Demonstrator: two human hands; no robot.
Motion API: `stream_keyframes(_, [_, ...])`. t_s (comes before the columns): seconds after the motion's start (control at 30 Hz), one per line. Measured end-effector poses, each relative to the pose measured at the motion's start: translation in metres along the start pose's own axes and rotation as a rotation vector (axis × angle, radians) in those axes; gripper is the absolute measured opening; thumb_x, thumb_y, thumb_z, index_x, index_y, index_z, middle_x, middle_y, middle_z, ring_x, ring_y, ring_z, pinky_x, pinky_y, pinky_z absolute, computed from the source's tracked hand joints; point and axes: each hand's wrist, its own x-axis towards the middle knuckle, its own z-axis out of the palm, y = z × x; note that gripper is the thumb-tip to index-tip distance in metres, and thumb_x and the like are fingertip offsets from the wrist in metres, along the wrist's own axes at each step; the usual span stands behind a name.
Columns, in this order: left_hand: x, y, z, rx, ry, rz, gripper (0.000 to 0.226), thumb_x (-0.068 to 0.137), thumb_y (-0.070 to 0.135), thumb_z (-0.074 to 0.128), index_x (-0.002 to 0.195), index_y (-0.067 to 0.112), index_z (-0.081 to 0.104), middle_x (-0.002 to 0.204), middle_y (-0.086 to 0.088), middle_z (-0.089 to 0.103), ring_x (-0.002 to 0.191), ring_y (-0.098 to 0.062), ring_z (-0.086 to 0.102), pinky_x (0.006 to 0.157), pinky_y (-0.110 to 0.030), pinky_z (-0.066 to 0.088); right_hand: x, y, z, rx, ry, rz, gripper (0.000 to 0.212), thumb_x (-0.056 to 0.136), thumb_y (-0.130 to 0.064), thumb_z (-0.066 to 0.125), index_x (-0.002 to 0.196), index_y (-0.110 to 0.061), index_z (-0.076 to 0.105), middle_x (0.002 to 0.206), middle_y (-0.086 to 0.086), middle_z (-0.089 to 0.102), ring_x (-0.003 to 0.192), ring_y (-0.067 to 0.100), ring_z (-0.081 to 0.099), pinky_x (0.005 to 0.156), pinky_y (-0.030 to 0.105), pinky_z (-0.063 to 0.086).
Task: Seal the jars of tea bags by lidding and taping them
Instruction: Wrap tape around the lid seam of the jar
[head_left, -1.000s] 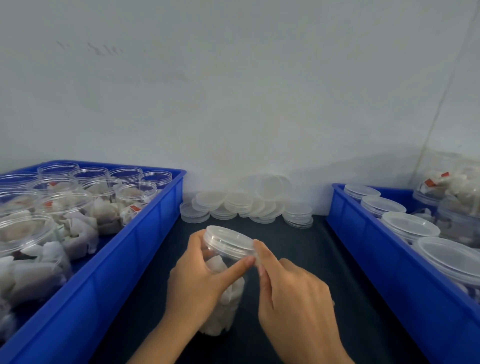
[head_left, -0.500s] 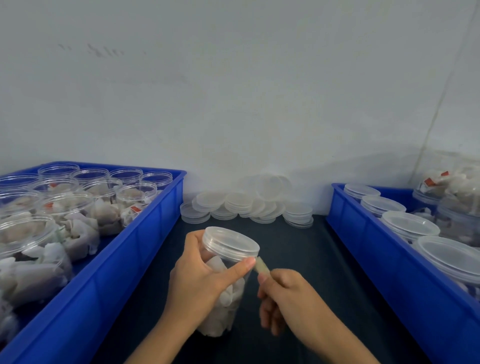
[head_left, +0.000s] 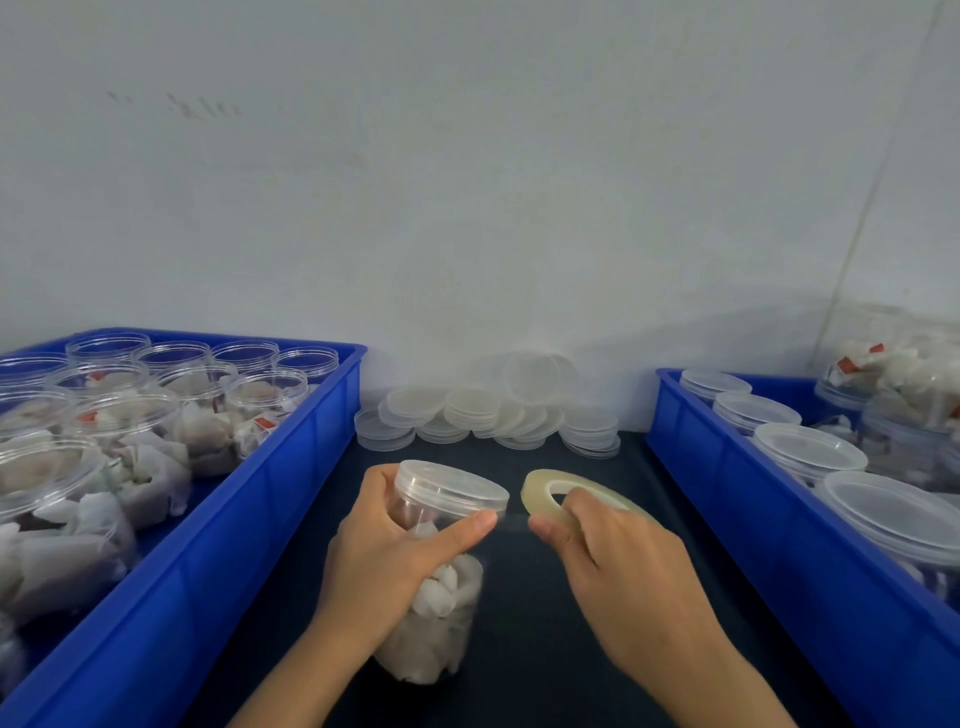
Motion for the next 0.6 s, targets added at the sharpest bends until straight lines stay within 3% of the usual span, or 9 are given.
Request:
stream_keyframes(0.23, [-0.0047,0.0052,-0.0002,-0.224,-0.152,-0.080,0.077,0.046,0.052,0.088,0.108,0.015,0.062,0.091,0.004,0.074,0.081,-0.008,0.071,0.064,-0.017,0.052,0.0010,0.0025,0.0031,0.102,-0.086,0.018,0.041,0.095,-0.059,0.026,0.085,-0.025,0.047,0.071,-0.005,0.051,0.062,0.009,0.048,0.058,0.021,0.038])
stream_keyframes(0.43, [-0.0023,0.0036,-0.0020,-0.298,-0.236,-0.115,0.080,0.040,0.052,0.082,0.107,0.013,0.065,0.093,-0.005,0.074,0.086,-0.016,0.070,0.068,-0.021,0.053,0.0002,0.0018,-0.0001,0.111,-0.064,0.026,0.039,0.093,-0.060,0.028,0.083,-0.027,0.046,0.069,-0.007,0.050,0.060,0.008,0.047,0.053,0.020,0.035])
stream_keyframes(0.6, [-0.0037,0.0022,0.0019,-0.315,-0.278,-0.113,0.080,0.041,0.055,0.084,0.105,0.011,0.066,0.092,-0.006,0.073,0.084,-0.017,0.070,0.072,-0.028,0.052,-0.0005,0.0011,0.0002,0.067,-0.056,0.035,0.046,0.083,-0.068,0.015,0.091,-0.030,0.041,0.067,-0.008,0.049,0.059,0.007,0.046,0.052,0.019,0.034])
